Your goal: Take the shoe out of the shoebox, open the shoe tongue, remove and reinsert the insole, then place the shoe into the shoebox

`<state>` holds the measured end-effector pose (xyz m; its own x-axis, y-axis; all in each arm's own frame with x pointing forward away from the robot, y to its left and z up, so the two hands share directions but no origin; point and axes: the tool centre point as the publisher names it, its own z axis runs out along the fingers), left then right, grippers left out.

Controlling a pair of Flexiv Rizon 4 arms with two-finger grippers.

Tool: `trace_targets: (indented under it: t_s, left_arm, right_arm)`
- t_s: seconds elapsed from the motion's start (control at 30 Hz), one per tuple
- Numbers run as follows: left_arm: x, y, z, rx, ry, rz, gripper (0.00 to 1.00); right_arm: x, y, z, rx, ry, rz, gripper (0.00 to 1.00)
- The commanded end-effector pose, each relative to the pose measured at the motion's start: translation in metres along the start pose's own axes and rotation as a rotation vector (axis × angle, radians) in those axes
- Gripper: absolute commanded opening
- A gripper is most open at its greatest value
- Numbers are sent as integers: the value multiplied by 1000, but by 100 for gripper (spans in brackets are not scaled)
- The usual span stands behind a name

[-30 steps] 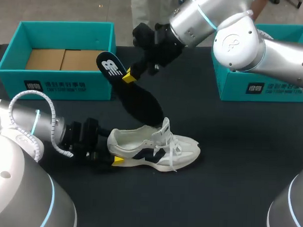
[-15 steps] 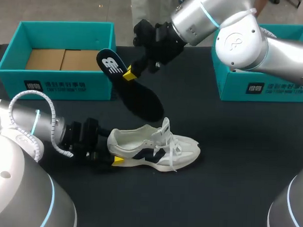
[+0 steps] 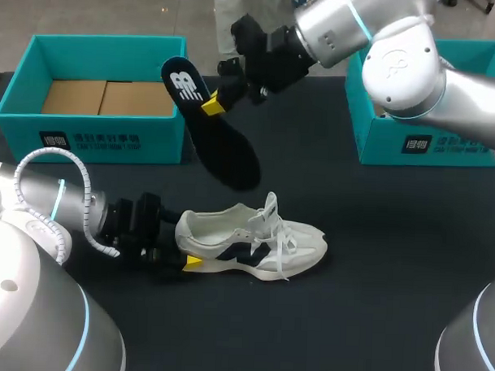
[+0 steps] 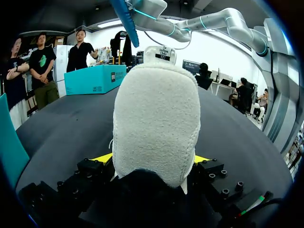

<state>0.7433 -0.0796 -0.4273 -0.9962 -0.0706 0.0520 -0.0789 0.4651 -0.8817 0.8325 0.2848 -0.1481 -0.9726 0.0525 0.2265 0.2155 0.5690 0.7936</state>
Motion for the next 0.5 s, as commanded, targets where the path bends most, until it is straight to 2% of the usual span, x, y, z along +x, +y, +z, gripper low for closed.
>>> trace_targets:
  t_s: [0.03, 0.1, 0.43, 0.5]
  left_arm:
    - [-1, 1, 2, -3, -1, 0, 0]
    - [-1, 1, 2, -3, -1, 0, 0]
    - [-1, 1, 2, -3, -1, 0, 0]
    - [-1, 1, 2, -3, -1, 0, 0]
  right_arm:
    - [5, -10, -16, -99, 27, 47, 0]
    - [6, -7, -23, -147, 36, 60, 0]
    - [15, 3, -49, -118, 58, 101, 0]
    - [18, 6, -53, -157, 65, 111, 0]
